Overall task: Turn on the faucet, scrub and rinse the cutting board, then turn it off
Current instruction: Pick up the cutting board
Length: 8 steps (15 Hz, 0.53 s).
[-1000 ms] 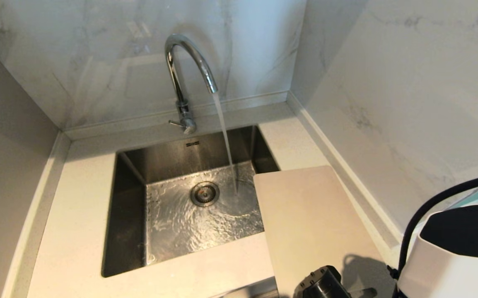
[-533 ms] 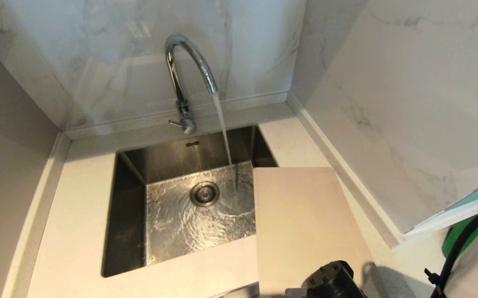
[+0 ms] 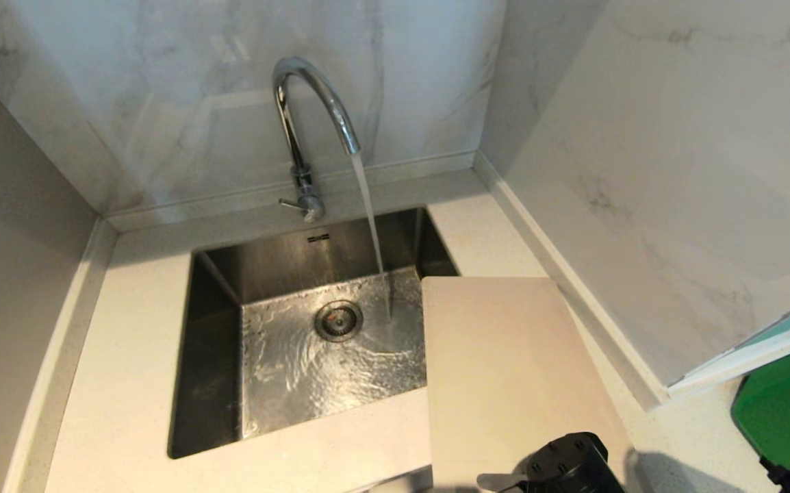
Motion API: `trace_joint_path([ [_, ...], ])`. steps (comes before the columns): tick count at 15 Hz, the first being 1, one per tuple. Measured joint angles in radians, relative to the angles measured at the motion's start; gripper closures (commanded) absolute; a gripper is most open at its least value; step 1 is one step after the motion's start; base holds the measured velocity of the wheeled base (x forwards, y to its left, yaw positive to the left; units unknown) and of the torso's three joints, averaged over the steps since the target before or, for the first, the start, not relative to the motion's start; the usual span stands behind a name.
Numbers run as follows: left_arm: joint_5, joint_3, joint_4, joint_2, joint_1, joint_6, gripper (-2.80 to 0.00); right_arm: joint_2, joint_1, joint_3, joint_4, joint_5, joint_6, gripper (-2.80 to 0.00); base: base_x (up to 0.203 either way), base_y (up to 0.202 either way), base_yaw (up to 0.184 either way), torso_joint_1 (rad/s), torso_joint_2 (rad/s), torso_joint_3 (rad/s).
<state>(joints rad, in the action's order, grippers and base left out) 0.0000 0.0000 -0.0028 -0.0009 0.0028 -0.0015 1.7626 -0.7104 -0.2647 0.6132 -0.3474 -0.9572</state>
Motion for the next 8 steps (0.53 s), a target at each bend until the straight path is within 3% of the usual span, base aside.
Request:
trace_joint_path([
  [8, 0.0, 0.0, 0.0, 0.0, 0.0, 0.0, 0.0, -0.069, -0.005, 0.022, 0.008, 0.004, -0.001, 0.0, 0.0, 0.0, 0.0, 0.0, 0.0, 0.0],
])
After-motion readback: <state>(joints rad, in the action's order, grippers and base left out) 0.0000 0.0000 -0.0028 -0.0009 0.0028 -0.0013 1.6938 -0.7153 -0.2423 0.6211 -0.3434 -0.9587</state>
